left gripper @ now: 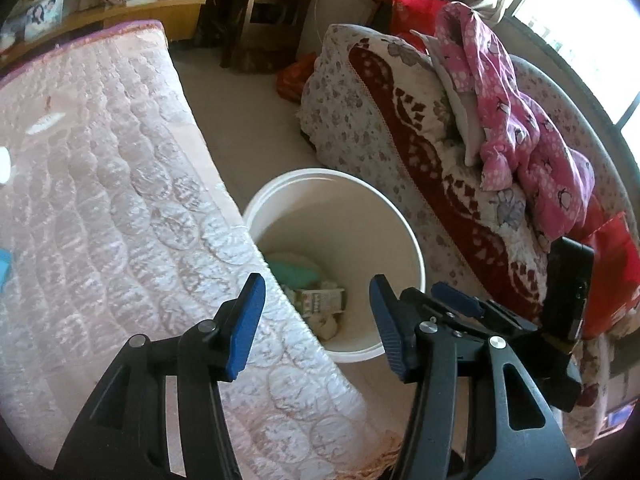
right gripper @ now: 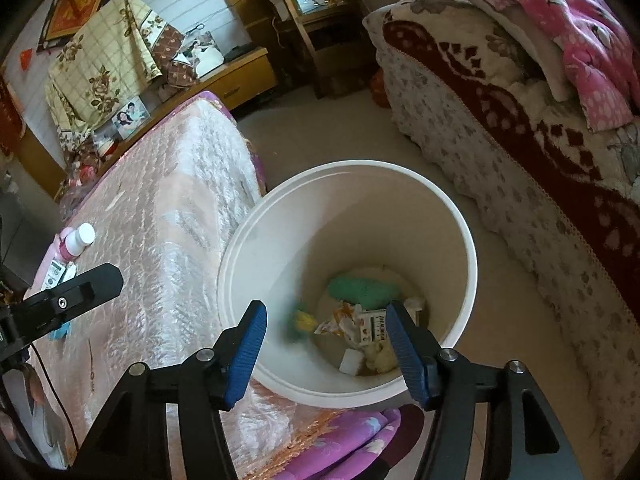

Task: Collect trash
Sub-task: 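Open both grippers to drop the snack packet and cloth into the bucket, then move both grippers back over the items on the bed, then grasp the white milk carton with the left gripper while the right gripper grasps the blue wipe packet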

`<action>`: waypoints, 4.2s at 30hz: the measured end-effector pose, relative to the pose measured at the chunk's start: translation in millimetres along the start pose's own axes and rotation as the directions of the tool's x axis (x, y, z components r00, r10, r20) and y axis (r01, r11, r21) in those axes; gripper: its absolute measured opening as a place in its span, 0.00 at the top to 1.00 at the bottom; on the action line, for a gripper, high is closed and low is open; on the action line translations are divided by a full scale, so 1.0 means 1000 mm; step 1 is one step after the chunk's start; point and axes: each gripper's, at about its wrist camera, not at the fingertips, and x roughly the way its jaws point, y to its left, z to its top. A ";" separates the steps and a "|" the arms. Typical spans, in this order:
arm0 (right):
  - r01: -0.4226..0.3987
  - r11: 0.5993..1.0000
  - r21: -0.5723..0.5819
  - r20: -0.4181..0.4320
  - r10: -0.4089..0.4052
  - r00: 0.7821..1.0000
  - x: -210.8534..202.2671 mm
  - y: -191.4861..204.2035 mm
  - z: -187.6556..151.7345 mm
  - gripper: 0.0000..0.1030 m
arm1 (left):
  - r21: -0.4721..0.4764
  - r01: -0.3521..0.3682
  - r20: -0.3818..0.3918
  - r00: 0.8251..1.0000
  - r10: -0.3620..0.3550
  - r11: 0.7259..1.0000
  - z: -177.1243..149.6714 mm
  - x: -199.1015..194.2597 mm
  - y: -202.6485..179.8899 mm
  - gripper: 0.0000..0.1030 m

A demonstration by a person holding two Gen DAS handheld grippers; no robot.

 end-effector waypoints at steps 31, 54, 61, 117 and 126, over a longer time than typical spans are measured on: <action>-0.066 0.972 -0.223 0.079 0.086 0.993 -0.049 0.130 -0.003 0.36 | -0.014 -0.195 0.151 0.969 0.194 0.981 -0.034 -0.091 0.056 0.49; -0.171 0.909 -0.380 -0.032 0.172 0.985 -0.026 0.240 -0.034 0.35 | -0.175 -0.298 0.154 0.933 0.325 0.938 -0.081 -0.168 0.176 0.49; -0.206 0.891 -0.403 -0.092 0.185 0.978 -0.004 0.268 -0.043 0.35 | -0.267 -0.304 0.137 0.927 0.348 0.914 -0.092 -0.189 0.240 0.49; -0.150 0.855 -0.497 -0.132 0.096 0.986 0.078 0.337 -0.032 0.41 | -0.137 -0.385 0.067 0.916 0.396 0.913 -0.026 -0.157 0.291 0.43; -0.163 0.833 -0.529 -0.146 0.100 0.984 0.049 0.322 -0.050 0.41 | -0.127 -0.337 0.004 0.940 0.340 0.933 -0.070 -0.161 0.262 0.43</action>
